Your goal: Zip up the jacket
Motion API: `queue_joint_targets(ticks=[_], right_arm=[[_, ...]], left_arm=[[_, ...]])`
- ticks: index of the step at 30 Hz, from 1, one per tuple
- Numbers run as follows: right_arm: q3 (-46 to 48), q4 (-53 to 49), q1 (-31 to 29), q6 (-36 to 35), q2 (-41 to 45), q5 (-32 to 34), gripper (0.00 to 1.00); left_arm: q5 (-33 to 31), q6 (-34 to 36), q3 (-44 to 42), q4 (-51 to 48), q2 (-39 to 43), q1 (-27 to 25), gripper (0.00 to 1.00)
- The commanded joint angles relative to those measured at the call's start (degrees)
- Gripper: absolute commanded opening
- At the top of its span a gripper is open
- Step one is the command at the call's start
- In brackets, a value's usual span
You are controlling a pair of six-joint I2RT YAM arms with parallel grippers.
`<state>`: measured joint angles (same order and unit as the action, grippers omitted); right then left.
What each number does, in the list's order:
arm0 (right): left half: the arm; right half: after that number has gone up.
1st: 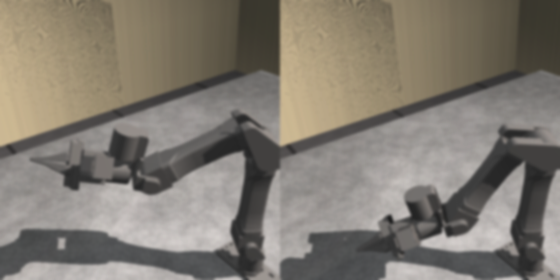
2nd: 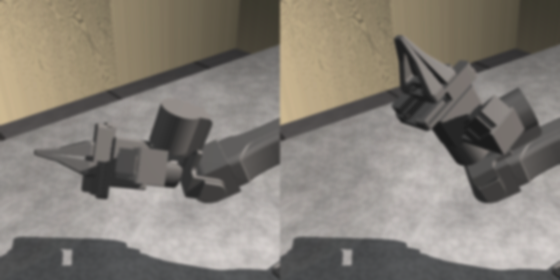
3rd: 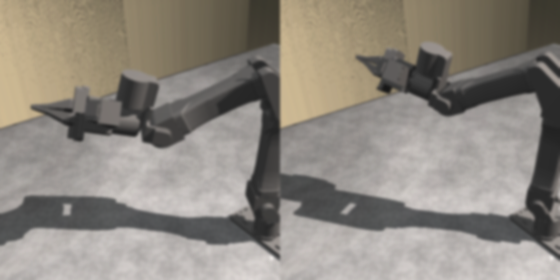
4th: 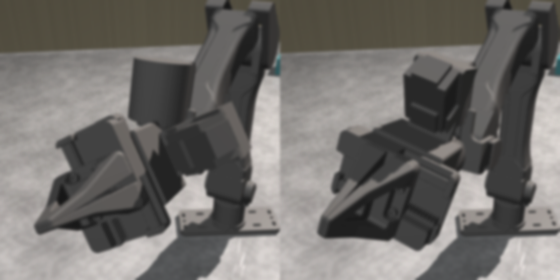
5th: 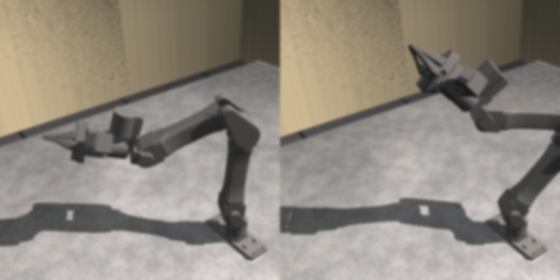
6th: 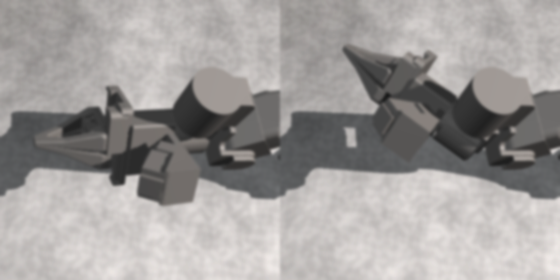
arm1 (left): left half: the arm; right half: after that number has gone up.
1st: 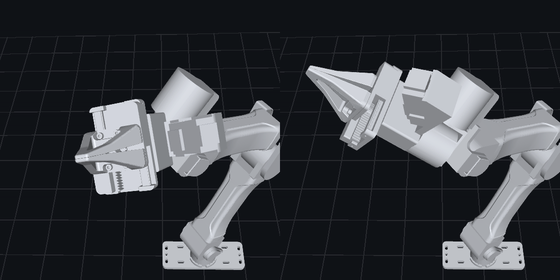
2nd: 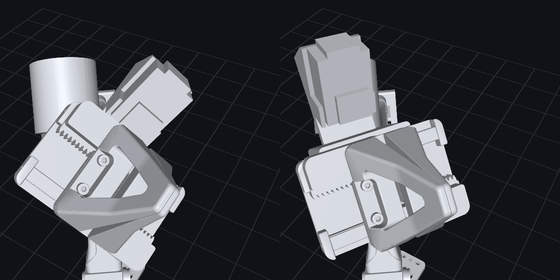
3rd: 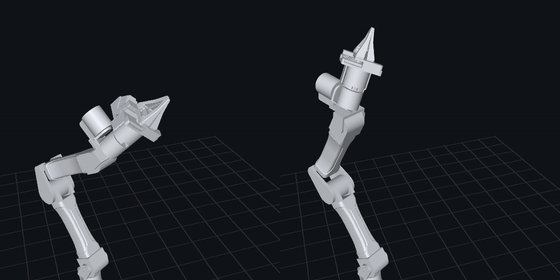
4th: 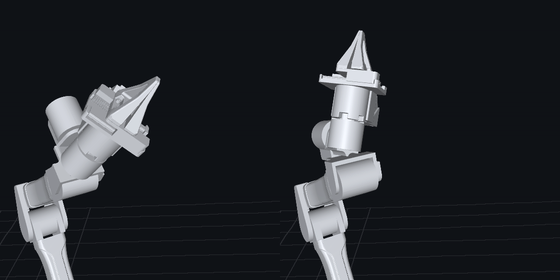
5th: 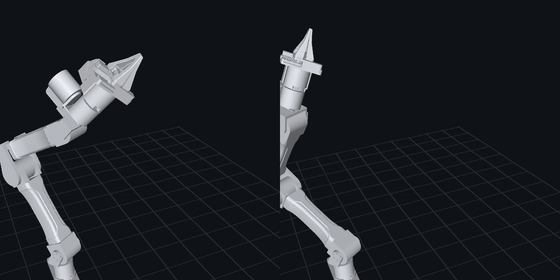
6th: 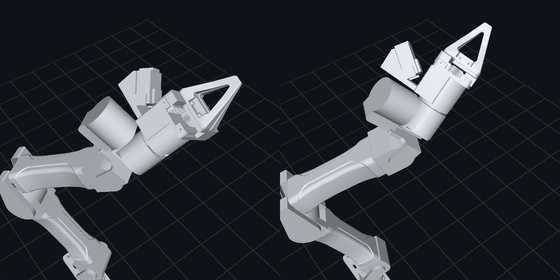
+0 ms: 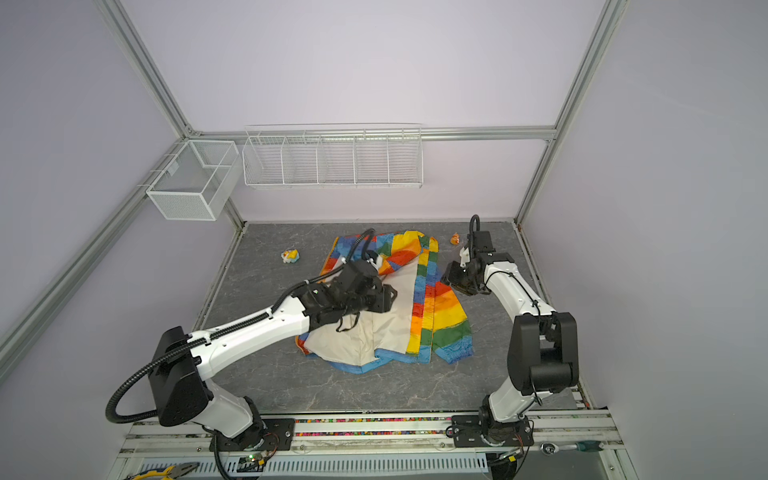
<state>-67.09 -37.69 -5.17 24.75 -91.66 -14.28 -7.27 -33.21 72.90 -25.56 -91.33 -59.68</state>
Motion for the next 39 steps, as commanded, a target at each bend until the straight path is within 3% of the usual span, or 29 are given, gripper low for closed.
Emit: queue_joint_targets(ticks=[1, 5, 9, 18, 26, 29, 39], right_arm=[[5.2, 1.3, 0.1, -1.8, 2.3, 0.9, 0.53], [8.9, 3.2, 1.9, -0.9, 3.0, -0.4, 0.52], [11.0, 4.4, 5.5, 0.3, 3.7, -3.8, 0.6], [14.3, 4.0, 13.1, 0.2, 8.6, -8.2, 0.7], [13.8, 2.5, 15.5, -0.2, 11.7, -10.0, 0.73], [13.9, 2.2, 15.9, -0.1, 12.4, -10.4, 0.73], [13.8, 2.7, 15.8, 0.4, 12.8, -11.6, 0.67]], left_arm=[[-1.9, -0.9, 1.6, -4.2, -5.9, -6.6, 0.61], [0.5, -1.6, 9.7, -9.7, -15.4, -11.2, 0.62], [1.3, -0.9, 17.9, -14.4, -24.0, -14.5, 0.62], [-1.1, -0.9, 26.4, -22.1, -32.1, -16.1, 0.64], [-2.7, -1.5, 30.3, -26.6, -37.6, -16.3, 0.62], [-4.1, -1.8, 31.6, -28.4, -38.9, -16.2, 0.54], [-4.4, -1.0, 32.9, -28.1, -35.5, -15.3, 0.02]])
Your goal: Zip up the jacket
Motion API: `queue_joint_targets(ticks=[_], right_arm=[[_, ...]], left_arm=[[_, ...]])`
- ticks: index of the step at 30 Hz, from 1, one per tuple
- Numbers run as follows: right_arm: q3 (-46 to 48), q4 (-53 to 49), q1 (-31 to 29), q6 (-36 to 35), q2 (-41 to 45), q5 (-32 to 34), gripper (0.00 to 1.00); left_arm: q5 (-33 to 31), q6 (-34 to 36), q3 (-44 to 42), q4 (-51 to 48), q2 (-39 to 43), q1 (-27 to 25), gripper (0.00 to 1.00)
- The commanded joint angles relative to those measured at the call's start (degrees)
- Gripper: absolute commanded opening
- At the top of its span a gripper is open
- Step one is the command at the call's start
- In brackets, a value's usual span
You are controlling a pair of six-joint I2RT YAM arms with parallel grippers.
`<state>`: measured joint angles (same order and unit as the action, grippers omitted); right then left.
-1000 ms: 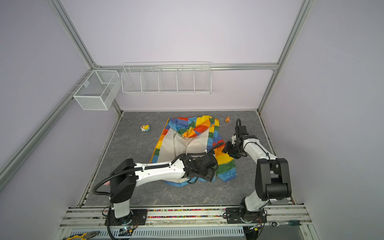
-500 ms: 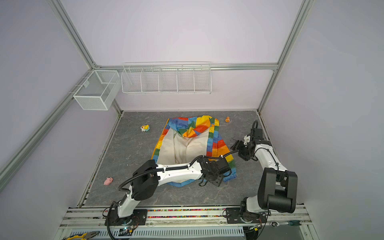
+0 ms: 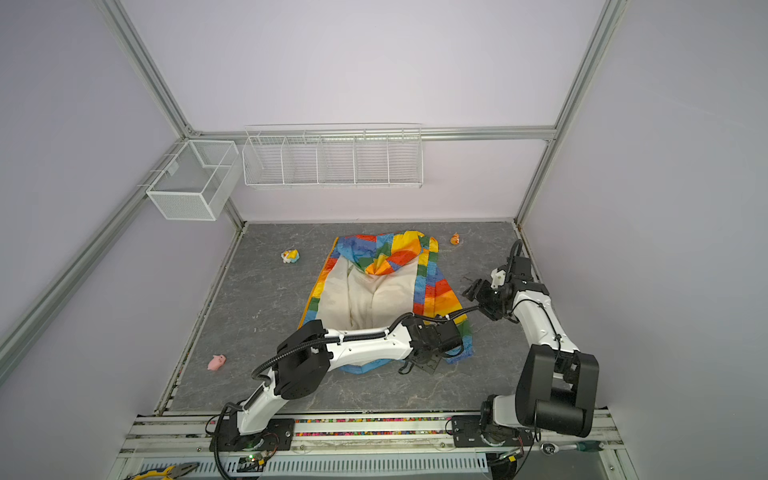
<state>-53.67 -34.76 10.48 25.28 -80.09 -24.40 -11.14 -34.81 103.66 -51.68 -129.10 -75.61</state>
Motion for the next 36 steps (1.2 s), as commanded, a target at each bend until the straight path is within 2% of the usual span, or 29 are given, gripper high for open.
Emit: queue_joint_targets(ticks=[1, 6, 11, 14, 16, 18, 20, 27, 36], right_arm=[[0.3, -0.1, 0.0, 0.1, 1.2, -1.8, 0.67], [-1.5, 0.3, -2.7, 1.0, 0.0, -1.6, 0.66], [-5.6, 1.0, -7.1, 2.6, -3.2, -0.6, 0.67], [-8.6, 1.1, -10.2, 3.6, -5.6, 0.5, 0.69], [-10.7, 1.1, -11.9, 4.0, -7.5, 0.7, 0.69], [-12.3, 0.9, -13.4, 4.2, -9.2, 1.3, 0.68], [-13.7, 1.1, -14.6, 4.4, -10.8, 2.1, 0.68], [-20.1, 3.6, -16.1, 6.7, -19.5, 3.1, 0.61], [-38.1, 6.5, -16.2, 12.0, -35.1, 3.5, 0.61]], left_arm=[[0.1, 0.9, 2.0, -1.7, 3.0, 1.1, 0.0], [5.1, 2.2, -2.4, 3.3, 11.0, 4.6, 0.0], [16.1, 0.7, -13.6, 14.9, 23.0, 11.6, 0.0], [22.8, -3.7, -25.1, 25.5, 31.8, 18.3, 0.0], [26.3, -9.7, -36.9, 35.6, 39.2, 24.1, 0.0], [28.2, -13.7, -47.3, 44.3, 45.2, 28.6, 0.0], [28.1, -15.5, -53.7, 46.3, 49.6, 31.2, 0.0], [27.2, -16.8, -61.9, 45.4, 56.2, 32.3, 0.0], [27.6, -18.3, -67.5, 48.4, 56.6, 32.4, 0.0]])
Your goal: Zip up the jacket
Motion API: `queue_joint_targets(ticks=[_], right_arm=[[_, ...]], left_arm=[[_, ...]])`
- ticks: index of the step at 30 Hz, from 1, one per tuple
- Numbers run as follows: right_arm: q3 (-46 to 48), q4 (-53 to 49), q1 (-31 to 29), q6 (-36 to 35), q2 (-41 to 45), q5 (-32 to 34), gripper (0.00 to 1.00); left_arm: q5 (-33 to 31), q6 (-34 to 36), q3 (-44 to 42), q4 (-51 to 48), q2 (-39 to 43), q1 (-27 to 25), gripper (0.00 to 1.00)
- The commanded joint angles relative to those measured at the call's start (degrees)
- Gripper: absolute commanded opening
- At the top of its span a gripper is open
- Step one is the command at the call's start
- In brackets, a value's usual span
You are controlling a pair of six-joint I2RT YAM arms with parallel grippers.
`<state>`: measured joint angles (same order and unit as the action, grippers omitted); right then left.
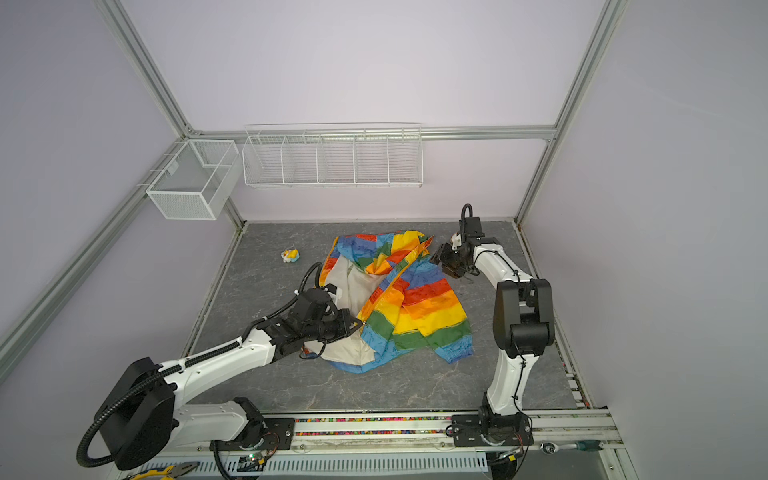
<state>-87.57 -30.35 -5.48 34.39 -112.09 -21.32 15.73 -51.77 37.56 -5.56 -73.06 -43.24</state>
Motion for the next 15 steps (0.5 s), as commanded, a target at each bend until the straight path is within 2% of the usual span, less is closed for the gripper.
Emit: queue_joint_targets(ticks=[1, 7, 15], right_arm=[[-6.7, 2.1, -0.2, 3.7, -5.4, 0.4, 0.6], [-18.5, 3.8, -0.2, 8.4, -15.8, 0.1, 0.57], [-26.9, 5.6, -0.2, 11.9, -24.3, -0.3, 0.48]], left_arm=[[0.7, -1.5, -1.8, 2.5, 0.8, 0.0, 0.0], [0.8, -1.9, -3.1, 3.1, 1.3, 0.0, 0.0], [1.6, -1.9, -3.3, 3.6, 0.3, 0.0, 0.0]])
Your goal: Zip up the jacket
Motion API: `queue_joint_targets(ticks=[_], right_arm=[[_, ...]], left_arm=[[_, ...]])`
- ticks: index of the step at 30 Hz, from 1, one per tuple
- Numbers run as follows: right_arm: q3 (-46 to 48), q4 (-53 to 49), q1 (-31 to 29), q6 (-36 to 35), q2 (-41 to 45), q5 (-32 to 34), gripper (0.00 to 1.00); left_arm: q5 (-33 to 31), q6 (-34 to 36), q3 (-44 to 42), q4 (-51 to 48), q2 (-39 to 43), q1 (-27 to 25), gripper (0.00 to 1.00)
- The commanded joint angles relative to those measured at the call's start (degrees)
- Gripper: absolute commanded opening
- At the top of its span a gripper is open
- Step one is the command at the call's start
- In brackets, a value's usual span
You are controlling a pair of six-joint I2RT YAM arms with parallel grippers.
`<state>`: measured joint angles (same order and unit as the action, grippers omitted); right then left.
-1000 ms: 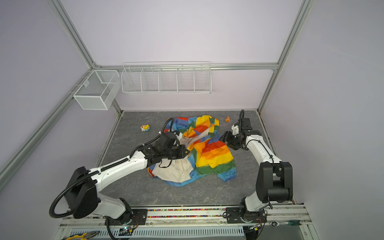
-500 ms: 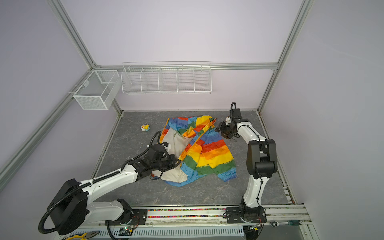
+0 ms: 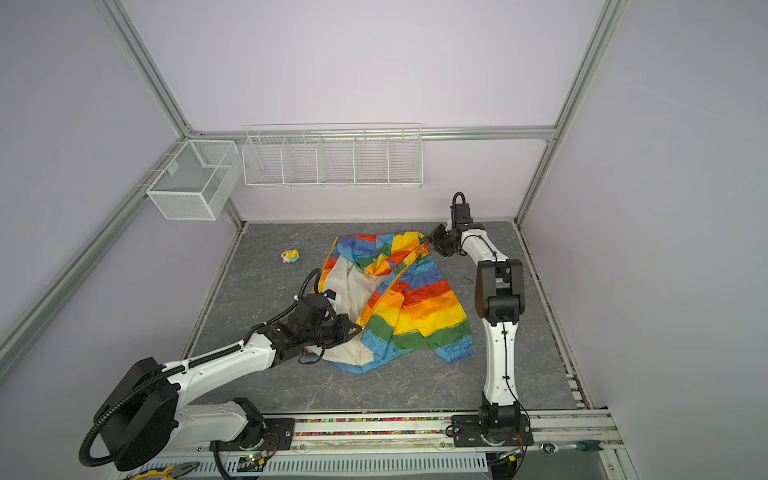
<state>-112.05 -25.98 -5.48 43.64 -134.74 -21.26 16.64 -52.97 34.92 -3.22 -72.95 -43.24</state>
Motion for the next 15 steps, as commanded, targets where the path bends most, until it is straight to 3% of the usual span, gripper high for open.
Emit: queue_joint_targets(ticks=[1, 5, 11, 15], right_arm=[[-3.3, 1.4, -0.2, 2.9, -2.6, -0.4, 0.47], [-6.5, 1.4, -0.2, 3.1, -5.3, -0.7, 0.39], [-10.7, 0.2, 0.1, 2.1, -7.0, -1.0, 0.09], [-10.4, -1.2, 1.0, 0.5, -4.4, -1.8, 0.07]], left_arm=[[0.8, -0.7, -0.6, 1.3, 0.1, 0.0, 0.0], [1.3, -0.8, -0.8, 1.5, -0.2, -0.1, 0.0], [2.4, 0.2, -0.7, 1.1, -0.4, -0.2, 0.0], [1.8, 4.7, 3.0, -3.9, -0.9, -3.2, 0.0]])
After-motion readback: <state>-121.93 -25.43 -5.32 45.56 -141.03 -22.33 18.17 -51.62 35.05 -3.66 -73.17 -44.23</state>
